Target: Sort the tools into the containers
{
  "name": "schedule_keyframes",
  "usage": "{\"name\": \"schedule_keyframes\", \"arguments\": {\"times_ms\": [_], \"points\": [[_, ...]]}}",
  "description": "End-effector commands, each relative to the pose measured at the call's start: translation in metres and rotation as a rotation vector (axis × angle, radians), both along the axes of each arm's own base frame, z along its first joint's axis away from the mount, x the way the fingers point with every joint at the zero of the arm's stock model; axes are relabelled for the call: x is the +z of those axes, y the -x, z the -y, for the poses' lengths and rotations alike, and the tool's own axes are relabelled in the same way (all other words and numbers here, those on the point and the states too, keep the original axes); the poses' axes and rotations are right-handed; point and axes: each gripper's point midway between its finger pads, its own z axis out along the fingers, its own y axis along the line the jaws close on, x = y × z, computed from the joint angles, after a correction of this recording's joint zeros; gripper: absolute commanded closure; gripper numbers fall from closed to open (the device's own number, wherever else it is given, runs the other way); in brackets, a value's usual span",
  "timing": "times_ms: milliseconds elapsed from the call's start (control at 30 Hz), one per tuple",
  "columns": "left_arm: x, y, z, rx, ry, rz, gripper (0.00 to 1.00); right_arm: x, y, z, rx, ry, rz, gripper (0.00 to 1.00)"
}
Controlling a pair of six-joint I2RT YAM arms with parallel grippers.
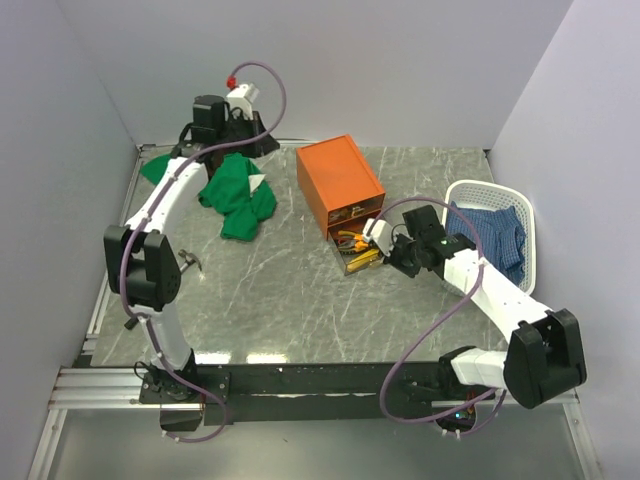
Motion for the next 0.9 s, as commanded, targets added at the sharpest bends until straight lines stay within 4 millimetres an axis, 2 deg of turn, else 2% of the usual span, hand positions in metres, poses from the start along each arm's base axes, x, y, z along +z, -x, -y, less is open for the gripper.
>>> {"name": "schedule_keyframes", "arguments": {"times_ms": [0, 167, 300, 500, 667, 767, 867], "points": [[0.009, 0.016, 0.047, -0.185, -0.018, 0.104, 0.99, -0.006, -0.008, 0.0, -0.05, -0.041, -0.017, 0.98], [-0.023, 0.015, 0.068, -0.236, 0.003, 0.026, 0.99, -0.015, -0.018, 0.005, -0.072, -0.051, -0.025, 1.0], [-0.034, 0.01, 0.082, -0.257, 0.002, 0.004, 0.99, -0.023, -0.032, 0.001, -0.067, -0.049, -0.018, 1.0], [-0.075, 0.006, 0.087, -0.256, -0.03, -0.075, 0.99, -0.028, -0.069, -0.01, -0.089, -0.072, 0.002, 0.99], [-0.109, 0.009, 0.089, -0.259, -0.072, -0.135, 0.99, -0.016, -0.1, -0.022, -0.127, -0.138, 0.08, 0.99], [-0.123, 0.011, 0.094, -0.277, -0.085, -0.159, 0.99, -0.004, -0.114, -0.033, -0.149, -0.208, 0.133, 0.98], [-0.128, 0.011, 0.098, -0.278, -0.094, -0.161, 0.99, 0.002, -0.129, -0.039, -0.223, -0.285, 0.154, 0.96]]}}
